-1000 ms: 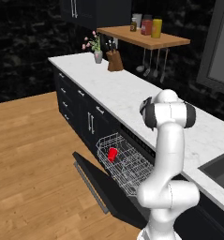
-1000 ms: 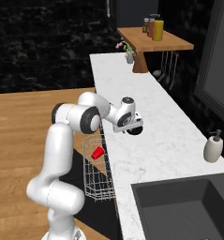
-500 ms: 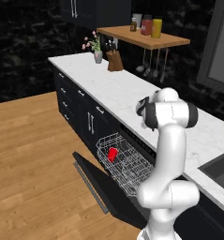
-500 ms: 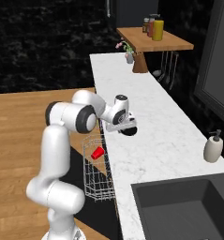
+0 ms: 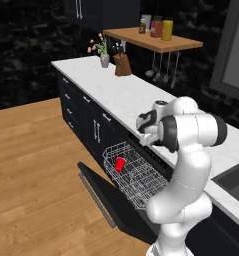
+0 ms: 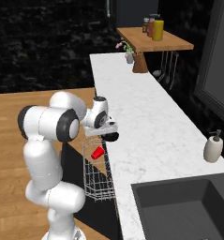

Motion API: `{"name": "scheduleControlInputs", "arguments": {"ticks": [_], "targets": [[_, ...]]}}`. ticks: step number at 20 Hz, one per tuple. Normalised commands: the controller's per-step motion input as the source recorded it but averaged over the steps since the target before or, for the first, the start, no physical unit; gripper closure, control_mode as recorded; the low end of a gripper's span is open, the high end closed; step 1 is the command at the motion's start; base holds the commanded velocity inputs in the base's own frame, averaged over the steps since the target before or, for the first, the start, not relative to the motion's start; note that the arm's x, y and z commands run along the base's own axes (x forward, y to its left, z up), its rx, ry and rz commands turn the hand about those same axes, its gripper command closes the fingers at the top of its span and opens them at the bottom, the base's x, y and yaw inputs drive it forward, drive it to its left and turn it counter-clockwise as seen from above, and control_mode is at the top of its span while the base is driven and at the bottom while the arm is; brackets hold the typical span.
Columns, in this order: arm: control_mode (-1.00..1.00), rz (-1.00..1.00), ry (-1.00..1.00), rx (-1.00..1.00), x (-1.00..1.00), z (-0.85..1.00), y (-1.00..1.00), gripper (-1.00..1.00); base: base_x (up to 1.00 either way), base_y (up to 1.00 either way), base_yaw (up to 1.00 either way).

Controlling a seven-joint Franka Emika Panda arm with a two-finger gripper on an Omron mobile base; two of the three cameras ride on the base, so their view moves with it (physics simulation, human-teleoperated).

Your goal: Pick up the cup and bowl from the counter, place them in the dishwasher, and close the dishwasher door.

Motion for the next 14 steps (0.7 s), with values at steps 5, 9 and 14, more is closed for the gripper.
{"name": "scheduleControlInputs", "arguments": {"ticks": [5,9,14], "targets": [[-1.0,-0.06,0.12,0.0,-0.36,-0.37,0.96,1.0,0.0,0.0,0.0],[-1.0,-0.04,0.23,0.02,0.01,-0.85,0.69,1.0,0.0,0.0,0.0],[-1.0,-0.02,0.11,0.0,0.12,-0.81,0.53,1.0,0.0,0.0,0.0]]}}
